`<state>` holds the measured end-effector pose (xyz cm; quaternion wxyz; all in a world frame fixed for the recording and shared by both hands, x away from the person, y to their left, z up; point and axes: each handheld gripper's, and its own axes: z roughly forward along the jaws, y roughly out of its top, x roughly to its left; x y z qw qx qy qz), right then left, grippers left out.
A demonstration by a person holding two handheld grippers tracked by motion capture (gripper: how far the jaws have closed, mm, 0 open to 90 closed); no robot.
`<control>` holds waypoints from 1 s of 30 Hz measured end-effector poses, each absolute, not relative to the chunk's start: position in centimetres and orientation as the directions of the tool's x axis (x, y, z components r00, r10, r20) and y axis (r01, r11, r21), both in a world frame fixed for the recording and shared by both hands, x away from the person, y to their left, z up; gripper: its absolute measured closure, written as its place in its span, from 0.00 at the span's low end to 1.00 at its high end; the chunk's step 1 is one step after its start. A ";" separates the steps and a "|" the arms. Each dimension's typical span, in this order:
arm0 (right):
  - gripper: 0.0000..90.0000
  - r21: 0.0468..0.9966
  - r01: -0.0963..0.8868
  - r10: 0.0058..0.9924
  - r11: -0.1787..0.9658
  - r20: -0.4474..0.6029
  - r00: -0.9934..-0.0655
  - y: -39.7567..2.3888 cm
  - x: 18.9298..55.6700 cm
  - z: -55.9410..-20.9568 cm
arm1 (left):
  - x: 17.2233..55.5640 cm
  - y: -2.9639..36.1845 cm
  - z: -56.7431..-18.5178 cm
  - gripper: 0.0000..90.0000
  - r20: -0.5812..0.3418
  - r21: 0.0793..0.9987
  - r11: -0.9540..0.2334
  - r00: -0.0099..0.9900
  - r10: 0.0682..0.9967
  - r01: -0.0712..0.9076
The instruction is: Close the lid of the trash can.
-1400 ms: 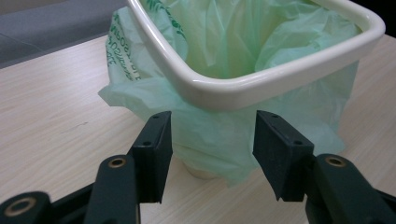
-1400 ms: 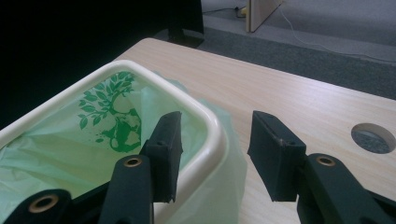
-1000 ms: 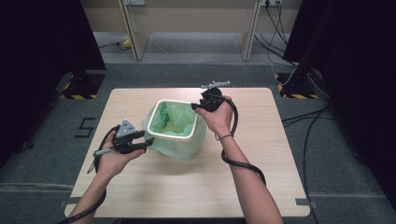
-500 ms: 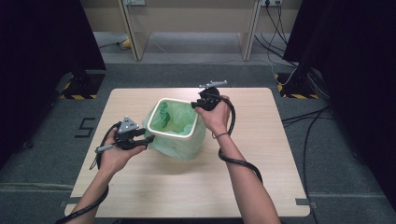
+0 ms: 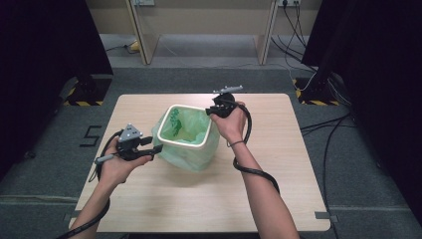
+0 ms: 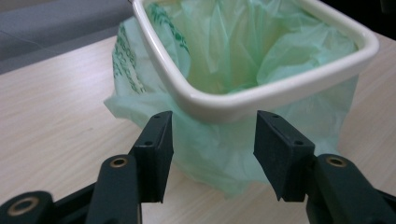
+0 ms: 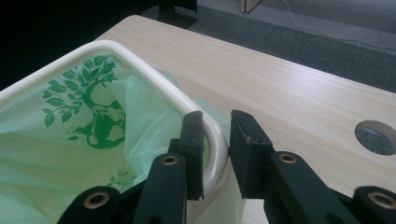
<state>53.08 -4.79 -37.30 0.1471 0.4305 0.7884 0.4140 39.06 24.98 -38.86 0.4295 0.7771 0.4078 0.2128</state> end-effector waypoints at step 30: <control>0.87 0.797 0.534 0.811 0.283 0.098 -0.577 -5.0 53.3 -37.9 | 45.5 22.8 -38.3 0.77 -0.023 0.811 -0.275 0.499 0.866 0.516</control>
